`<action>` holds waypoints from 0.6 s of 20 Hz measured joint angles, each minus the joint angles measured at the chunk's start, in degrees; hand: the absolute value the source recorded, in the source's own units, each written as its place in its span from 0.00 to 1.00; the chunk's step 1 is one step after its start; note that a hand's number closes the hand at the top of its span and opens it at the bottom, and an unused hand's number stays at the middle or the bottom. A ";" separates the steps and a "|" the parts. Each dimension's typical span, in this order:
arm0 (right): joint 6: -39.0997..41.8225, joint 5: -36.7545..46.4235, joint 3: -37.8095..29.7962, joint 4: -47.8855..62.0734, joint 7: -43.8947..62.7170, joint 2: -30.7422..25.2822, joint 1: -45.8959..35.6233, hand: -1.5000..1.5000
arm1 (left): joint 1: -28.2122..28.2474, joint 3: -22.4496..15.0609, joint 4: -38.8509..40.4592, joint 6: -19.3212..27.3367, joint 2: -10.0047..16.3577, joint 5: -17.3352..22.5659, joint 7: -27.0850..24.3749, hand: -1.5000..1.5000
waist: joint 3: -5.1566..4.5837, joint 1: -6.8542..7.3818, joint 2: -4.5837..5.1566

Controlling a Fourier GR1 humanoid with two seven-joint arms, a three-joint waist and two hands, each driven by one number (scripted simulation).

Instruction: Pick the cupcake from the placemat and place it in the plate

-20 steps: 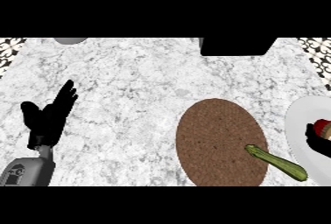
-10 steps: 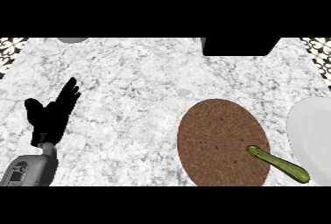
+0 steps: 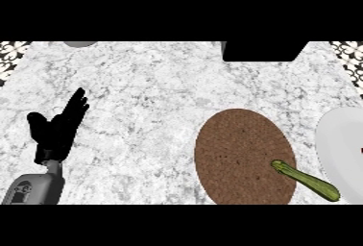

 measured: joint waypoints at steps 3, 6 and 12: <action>-2.07 -2.18 -1.28 -1.22 -5.82 1.35 -0.26 0.00 | 0.43 0.09 -0.58 -0.28 -0.06 0.00 0.11 0.50 | 0.00 -0.22 -0.08; -0.32 -7.38 -2.53 -5.76 -10.15 2.59 -0.82 0.00 | 0.25 0.44 -0.37 -0.29 0.07 0.04 0.49 0.50 | -0.02 -0.66 -0.23; 5.58 -19.58 -6.88 -16.22 -6.24 5.55 1.08 0.00 | 0.29 1.10 -0.25 -0.64 0.32 0.02 0.53 0.50 | -0.10 -1.05 -0.32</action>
